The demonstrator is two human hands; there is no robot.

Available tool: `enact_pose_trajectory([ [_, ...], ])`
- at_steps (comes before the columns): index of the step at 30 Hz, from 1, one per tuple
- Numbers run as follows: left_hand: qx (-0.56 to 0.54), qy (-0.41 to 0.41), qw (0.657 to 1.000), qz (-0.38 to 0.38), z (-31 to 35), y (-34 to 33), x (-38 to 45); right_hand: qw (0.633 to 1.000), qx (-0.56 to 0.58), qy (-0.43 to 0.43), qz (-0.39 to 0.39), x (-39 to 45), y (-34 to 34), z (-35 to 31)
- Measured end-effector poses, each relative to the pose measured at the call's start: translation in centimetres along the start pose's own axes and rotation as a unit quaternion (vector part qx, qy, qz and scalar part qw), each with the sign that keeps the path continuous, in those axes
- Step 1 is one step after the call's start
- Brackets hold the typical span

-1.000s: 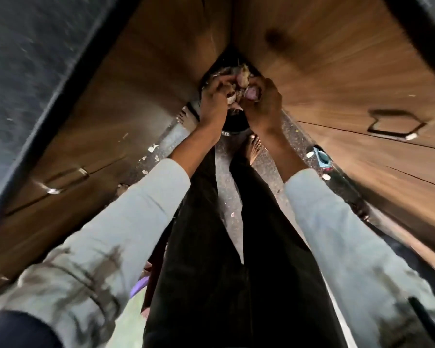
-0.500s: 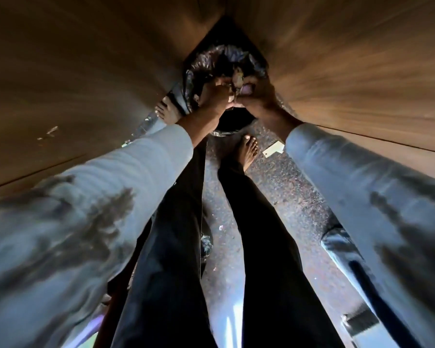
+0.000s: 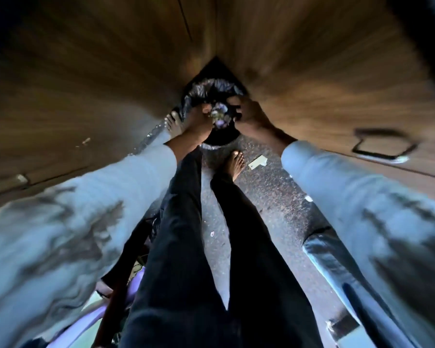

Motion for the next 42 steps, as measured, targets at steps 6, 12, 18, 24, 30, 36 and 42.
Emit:
enact_pose_trajectory([
  [6, 0.161, -0.136, 0.977, 0.035, 10.6, 8.2, -13.6, 0.988, -0.126, 0.074, 0.043, -11.3, 10.5, -11.8],
  [12, 0.185, -0.292, 0.932, 0.106, 21.2, 15.5, -25.5, 0.968, -0.194, 0.131, 0.093, -19.9, 18.8, -21.4],
  [18, 0.209, -0.366, 0.887, 0.189, 29.0, 19.7, -30.0, 0.959, -0.166, 0.177, 0.149, -23.3, 25.2, -28.5],
  [24, 0.184, -0.391, 0.876, 0.212, 33.8, 23.9, -28.9, 0.957, -0.150, 0.160, 0.192, -22.6, 30.7, -32.8],
  [30, 0.169, -0.381, 0.887, 0.201, 36.5, 28.2, -25.3, 0.952, -0.139, 0.158, 0.224, -19.6, 34.0, -36.2],
  [36, 0.181, -0.374, 0.893, 0.174, 38.0, 31.7, -21.0, 0.948, -0.124, 0.136, 0.259, -15.2, 35.4, -39.6],
  [42, 0.186, -0.376, 0.897, 0.143, 39.7, 33.8, -16.7, 0.940, -0.158, 0.114, 0.282, -10.7, 36.8, -42.1],
])
Point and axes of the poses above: each hand's wrist, its own x-axis towards the middle knuckle, its own y-axis out of the back of the hand, z = x × y, the point moved 2 cm from there along x, towards the middle knuckle, and after that the axes turned 1 degree about -x, right-handed, at the moved point
